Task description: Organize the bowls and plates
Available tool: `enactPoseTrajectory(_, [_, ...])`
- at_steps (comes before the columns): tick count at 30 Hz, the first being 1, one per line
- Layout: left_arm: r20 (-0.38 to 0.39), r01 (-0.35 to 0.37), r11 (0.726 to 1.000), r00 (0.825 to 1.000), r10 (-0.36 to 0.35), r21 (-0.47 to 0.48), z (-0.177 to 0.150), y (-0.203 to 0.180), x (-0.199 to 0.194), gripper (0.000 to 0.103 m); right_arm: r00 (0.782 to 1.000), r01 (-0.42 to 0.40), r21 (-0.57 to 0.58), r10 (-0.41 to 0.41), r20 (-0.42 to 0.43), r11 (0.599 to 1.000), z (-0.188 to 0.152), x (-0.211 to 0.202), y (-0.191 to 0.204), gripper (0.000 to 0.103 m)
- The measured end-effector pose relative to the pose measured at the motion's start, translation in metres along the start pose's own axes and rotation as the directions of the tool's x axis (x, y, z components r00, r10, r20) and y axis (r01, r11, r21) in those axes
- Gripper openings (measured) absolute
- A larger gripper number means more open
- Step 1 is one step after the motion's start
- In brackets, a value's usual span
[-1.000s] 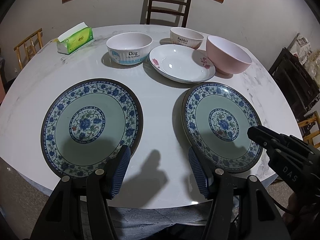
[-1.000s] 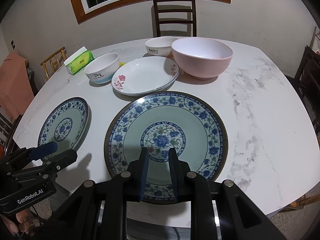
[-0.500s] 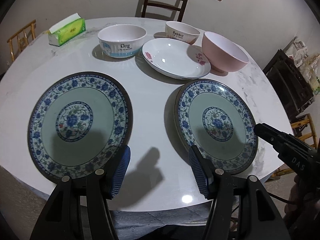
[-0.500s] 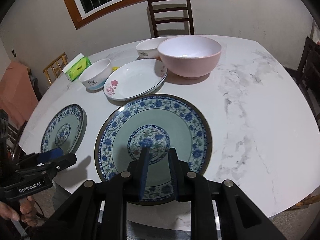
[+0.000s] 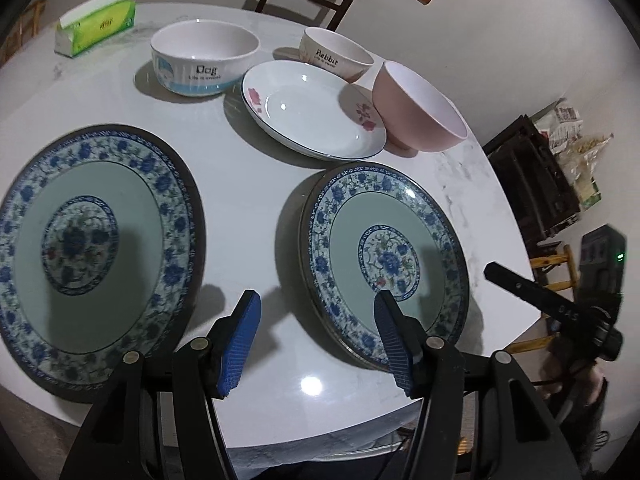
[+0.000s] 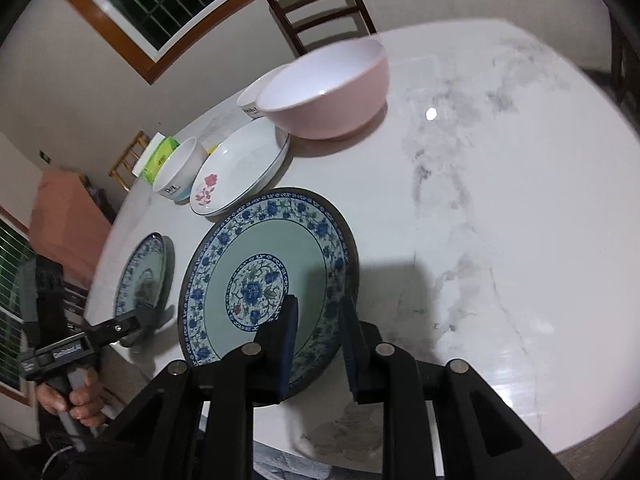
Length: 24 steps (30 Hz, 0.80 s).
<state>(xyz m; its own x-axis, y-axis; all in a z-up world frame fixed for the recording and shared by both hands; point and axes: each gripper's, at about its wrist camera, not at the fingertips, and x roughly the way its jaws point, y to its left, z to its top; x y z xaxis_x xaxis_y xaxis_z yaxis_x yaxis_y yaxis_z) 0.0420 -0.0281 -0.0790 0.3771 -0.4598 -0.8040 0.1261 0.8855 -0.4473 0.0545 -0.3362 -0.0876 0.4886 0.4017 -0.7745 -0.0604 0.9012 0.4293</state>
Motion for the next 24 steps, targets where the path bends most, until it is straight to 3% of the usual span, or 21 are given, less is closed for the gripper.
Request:
enactPoseTrajectory(6, [-0.027, 0.059, 0.998, 0.998, -0.059, -0.026, 0.007, 0.000, 0.012, 0.052, 0.996, -0.068, 0.065, 0.071, -0.055, 0.996, 0.003, 0.017, -0.024, 0.023])
enactPoseTrajectory(15, [-0.089, 0.086, 0.991, 0.991, -0.095, -0.104, 0.018, 0.008, 0.034, 0.042, 0.982, -0.155, 0.119, 0.165, -0.088, 0.981, 0.007, 0.038, -0.039, 0.023])
enactPoseTrajectory(24, [-0.111, 0.091, 0.986, 0.988, -0.107, -0.140, 0.024, 0.012, 0.044, 0.031, 0.976, -0.178, 0.125, 0.191, -0.106, 0.976, 0.013, 0.049, -0.040, 0.023])
